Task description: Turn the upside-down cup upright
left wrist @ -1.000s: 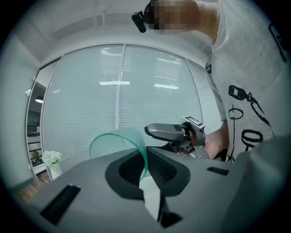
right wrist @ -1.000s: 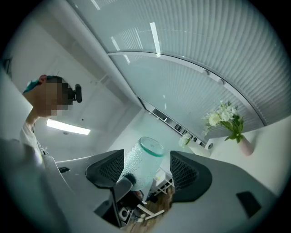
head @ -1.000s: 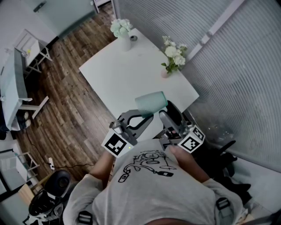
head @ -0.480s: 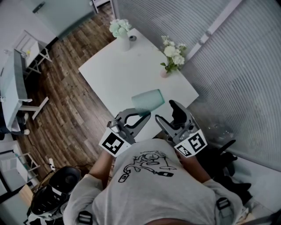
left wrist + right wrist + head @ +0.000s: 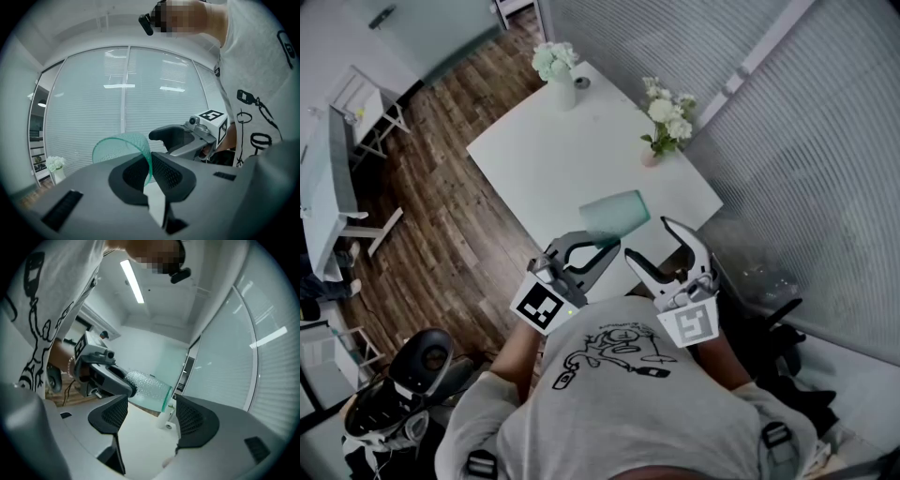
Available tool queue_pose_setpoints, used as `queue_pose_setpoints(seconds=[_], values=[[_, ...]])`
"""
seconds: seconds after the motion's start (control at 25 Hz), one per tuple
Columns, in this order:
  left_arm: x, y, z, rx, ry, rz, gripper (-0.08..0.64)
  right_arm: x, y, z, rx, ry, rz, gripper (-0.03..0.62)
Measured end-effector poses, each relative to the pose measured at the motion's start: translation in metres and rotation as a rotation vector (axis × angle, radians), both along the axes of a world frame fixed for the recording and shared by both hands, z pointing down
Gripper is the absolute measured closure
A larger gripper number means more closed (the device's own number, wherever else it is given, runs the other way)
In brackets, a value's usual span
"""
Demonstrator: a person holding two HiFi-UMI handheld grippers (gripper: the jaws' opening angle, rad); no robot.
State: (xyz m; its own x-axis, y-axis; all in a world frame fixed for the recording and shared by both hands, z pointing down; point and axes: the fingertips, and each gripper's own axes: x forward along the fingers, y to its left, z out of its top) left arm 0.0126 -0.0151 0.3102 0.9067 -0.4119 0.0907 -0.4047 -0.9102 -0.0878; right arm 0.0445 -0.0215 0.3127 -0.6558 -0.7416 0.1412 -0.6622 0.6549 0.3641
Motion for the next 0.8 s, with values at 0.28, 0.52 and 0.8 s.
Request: queue_pose_setpoints(seconds=[0.28, 0.52, 0.8], values=[[0.001, -0.001, 0.000, -0.001, 0.008, -0.007, 0.546, -0.008, 0.004, 0.001, 0.154, 0.274, -0.019, 0.268], [-0.001, -0.002, 0.002, -0.010, 0.002, -0.008, 0.546, -0.011, 0.001, 0.007, 0.226, 0.454, 0.010, 0.267], [0.002, -0.002, 0.007, -0.045, 0.001, -0.013, 0.546, -0.005, -0.005, 0.017, 0.285, 0.603, 0.039, 0.256]])
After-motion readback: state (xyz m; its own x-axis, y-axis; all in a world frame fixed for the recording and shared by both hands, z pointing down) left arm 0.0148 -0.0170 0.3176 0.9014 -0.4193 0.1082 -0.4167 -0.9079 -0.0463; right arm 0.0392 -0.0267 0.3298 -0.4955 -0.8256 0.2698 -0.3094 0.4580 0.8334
